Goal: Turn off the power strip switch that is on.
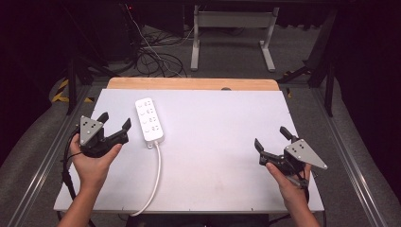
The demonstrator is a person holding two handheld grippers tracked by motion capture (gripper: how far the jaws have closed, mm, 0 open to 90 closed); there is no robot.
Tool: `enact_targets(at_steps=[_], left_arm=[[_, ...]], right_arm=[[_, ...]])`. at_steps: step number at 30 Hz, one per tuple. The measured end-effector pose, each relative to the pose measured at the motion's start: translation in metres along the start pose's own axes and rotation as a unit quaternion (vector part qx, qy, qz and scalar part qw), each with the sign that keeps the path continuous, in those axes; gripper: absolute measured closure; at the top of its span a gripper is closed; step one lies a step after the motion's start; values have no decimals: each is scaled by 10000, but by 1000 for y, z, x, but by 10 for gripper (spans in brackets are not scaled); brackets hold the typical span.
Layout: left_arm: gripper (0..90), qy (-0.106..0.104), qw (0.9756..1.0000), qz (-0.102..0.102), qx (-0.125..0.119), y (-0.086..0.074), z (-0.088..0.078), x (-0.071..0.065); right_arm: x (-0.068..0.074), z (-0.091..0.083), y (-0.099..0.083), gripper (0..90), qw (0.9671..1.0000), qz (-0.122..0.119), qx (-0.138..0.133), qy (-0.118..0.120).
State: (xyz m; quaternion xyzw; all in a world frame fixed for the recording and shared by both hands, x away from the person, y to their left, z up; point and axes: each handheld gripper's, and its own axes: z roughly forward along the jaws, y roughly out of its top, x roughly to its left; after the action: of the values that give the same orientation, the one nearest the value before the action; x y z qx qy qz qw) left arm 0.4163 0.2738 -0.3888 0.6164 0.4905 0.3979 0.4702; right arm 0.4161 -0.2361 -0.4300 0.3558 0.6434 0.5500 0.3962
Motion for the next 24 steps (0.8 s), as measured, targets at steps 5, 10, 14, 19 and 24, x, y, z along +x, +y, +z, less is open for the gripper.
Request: enact_targets(at_steps=[5,10,14,19,24], left_arm=[[147,70,9998,28,-160,0,-5,-1],[107,372,9990,-6,-234,-2,-10,-2],[82,448,9985,-46,-309,-2,-13,0],[41,559,9980,-13,-281,-4,-11,0],[37,548,9981,-24,-285,-4,-10,1]], right_arm=[[-1,-1,0,67,10000,4,0,-14],[-1,-1,0,65,10000,15,-8,-2],[0,0,0,63,10000,10,-5,-1],[1,1,0,50,10000,-20,-4,14],[1,0,0,29,10000,-28,-52,33]])
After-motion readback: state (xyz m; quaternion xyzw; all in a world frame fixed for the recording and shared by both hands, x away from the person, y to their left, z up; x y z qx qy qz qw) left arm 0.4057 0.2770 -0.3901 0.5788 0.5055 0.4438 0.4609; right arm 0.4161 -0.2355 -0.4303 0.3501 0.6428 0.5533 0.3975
